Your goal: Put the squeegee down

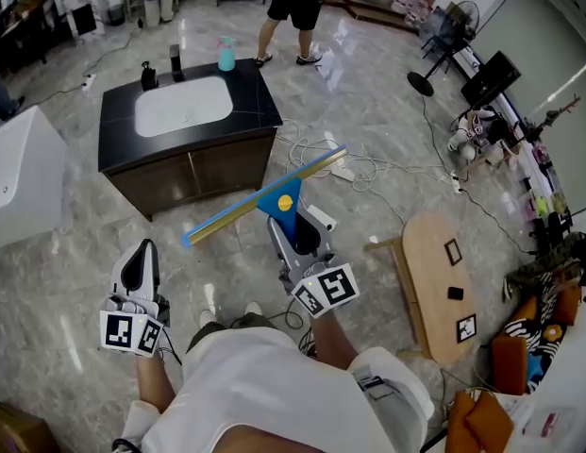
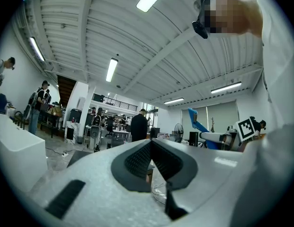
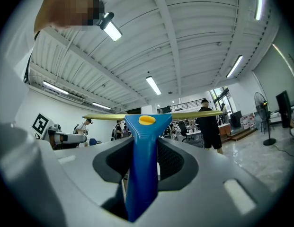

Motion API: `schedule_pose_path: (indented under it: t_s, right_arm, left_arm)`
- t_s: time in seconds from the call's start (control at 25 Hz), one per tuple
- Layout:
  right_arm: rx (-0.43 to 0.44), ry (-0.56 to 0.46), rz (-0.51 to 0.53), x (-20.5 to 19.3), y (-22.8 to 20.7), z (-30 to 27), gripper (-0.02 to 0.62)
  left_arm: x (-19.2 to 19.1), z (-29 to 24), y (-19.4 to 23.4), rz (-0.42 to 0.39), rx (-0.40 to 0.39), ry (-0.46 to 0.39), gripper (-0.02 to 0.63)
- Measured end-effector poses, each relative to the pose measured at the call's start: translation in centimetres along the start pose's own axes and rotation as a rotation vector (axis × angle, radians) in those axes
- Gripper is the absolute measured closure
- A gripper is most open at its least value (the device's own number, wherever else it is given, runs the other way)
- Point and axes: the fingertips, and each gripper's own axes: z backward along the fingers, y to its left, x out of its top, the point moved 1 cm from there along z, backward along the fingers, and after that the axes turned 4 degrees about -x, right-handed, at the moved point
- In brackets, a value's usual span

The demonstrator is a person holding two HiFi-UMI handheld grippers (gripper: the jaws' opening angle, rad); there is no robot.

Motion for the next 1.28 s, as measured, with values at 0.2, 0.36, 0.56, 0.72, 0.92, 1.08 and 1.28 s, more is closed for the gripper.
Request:
schedule_pose_path:
  t_s: [0.2, 0.36, 0.56, 0.72, 0.92, 1.08, 1.28]
  right_arm:
    - [0.01, -0.009, -0.007, 0.3, -0.8, -0.1, 0.445]
    - [0.018, -0.01, -0.009, -0.1, -1.5, -0.3, 0.445]
    - [0.038, 0.001, -0.021, -0.7, -2.4, -0.7, 0.445]
    - [0.057, 0.006, -0.028, -1.1, -3.3, -1.1, 0.445]
    - [0.074, 0.015, -0.035, -1.3, -4.8, -1.6, 0.445]
    - [0.08, 0.015, -0.042, -1.3, -6.2, -1.4, 0.445]
    - [0.086, 0.016, -0.059, -2.1, -7.4, -1.7, 0.445]
  left_arm:
    - [0.3, -0.9, -0.6, -0.011, 0.0, 0.0, 0.6]
    - [-0.2, -1.6, -0.7, -0.014, 0.005, 0.003, 0.6]
    - [-0.9, -2.1, -1.1, -0.009, 0.027, 0.016, 0.6]
    - [-1.2, -2.7, -1.3, -0.009, 0.048, 0.017, 0.6]
    - [-1.6, -4.0, -1.8, -0.008, 0.068, 0.02, 0.6]
    - [-1.8, -5.2, -2.8, -0.009, 0.07, 0.024, 0.6]
    - [-2.7, -6.3, -3.5, -0.014, 0.069, 0.036, 0.6]
